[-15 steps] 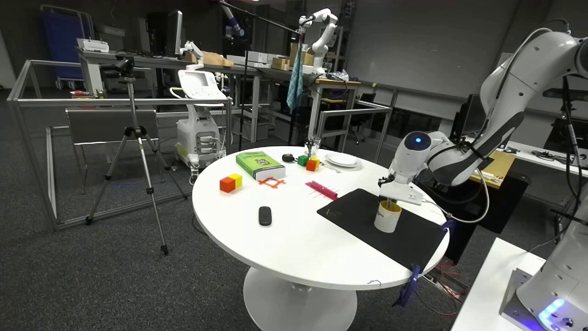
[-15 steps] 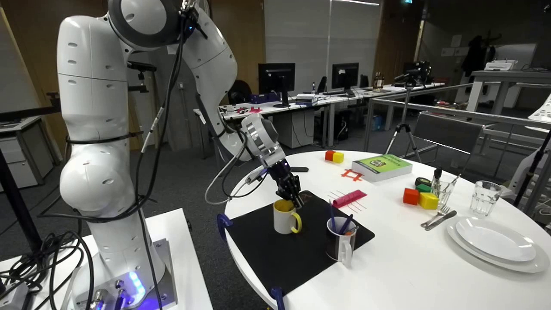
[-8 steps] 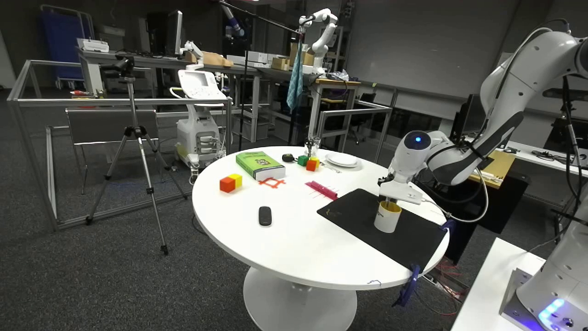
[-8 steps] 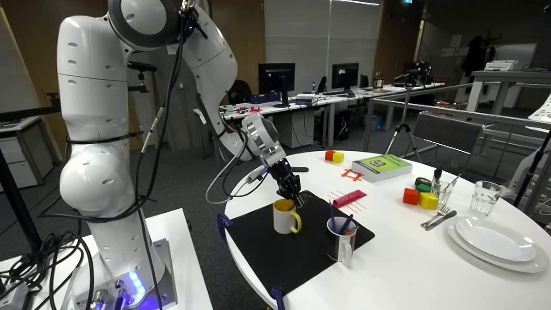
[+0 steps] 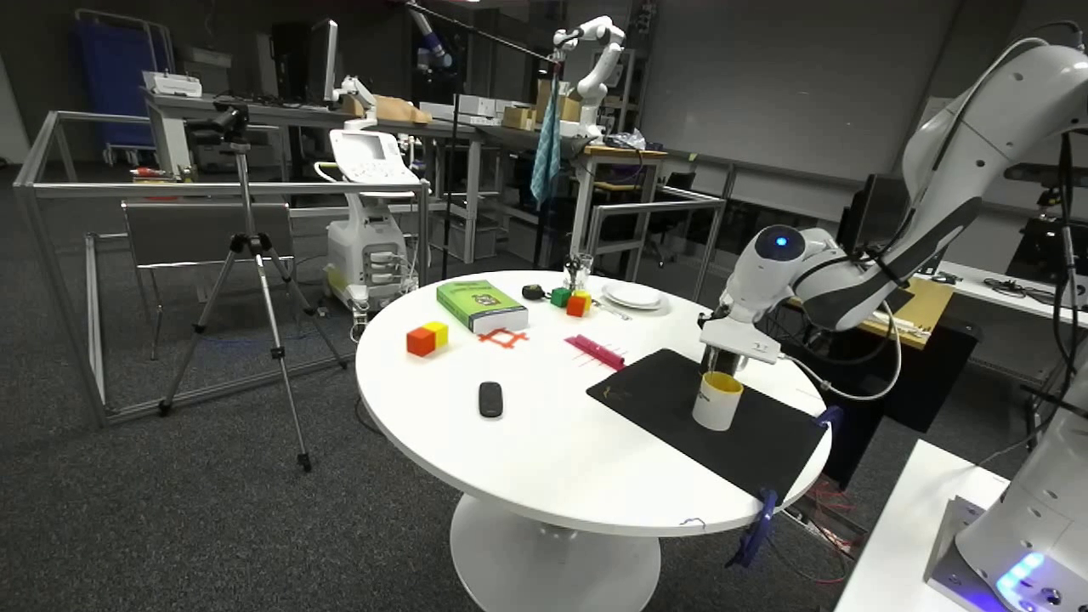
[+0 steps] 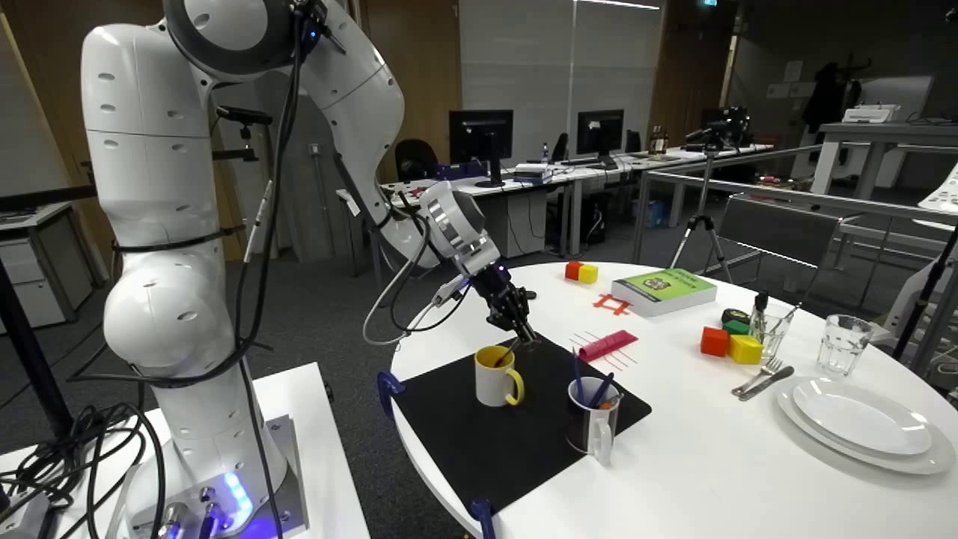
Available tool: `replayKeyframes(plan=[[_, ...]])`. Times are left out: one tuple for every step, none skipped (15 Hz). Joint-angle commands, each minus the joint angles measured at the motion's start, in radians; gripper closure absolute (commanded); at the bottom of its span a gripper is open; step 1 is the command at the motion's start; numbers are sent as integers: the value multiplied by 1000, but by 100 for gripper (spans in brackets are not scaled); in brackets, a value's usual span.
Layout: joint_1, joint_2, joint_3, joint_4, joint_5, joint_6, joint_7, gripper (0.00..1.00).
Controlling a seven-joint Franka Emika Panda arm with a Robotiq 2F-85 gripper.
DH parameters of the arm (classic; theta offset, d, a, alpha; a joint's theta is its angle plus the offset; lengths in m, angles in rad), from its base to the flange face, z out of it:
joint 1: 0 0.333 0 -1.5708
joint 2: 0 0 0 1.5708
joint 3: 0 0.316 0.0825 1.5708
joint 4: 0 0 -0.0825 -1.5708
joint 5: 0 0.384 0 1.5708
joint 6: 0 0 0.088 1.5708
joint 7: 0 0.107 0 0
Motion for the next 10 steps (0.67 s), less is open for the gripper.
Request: replayKeyframes(plan=[[-13, -100, -15, -40, -27, 48, 30, 98], [-16, -118, -19, -47, -15, 55, 22, 98], [-17, -136, -24, -54, -5, 64, 8, 98], [-18, -156, -31, -61, -4, 71, 10, 98], [-19, -176, -38, -70, -2, 80, 7, 98], [-20, -197, -44, -79, 0, 87, 6, 98], [-23, -216, -51, -87, 2, 91, 5, 98], [-27, -233, -57, -95, 4, 103, 0, 98], [-30, -254, -63, -103, 6, 106, 1, 98], [-32, -273, -69, -109, 6, 105, 4, 98]])
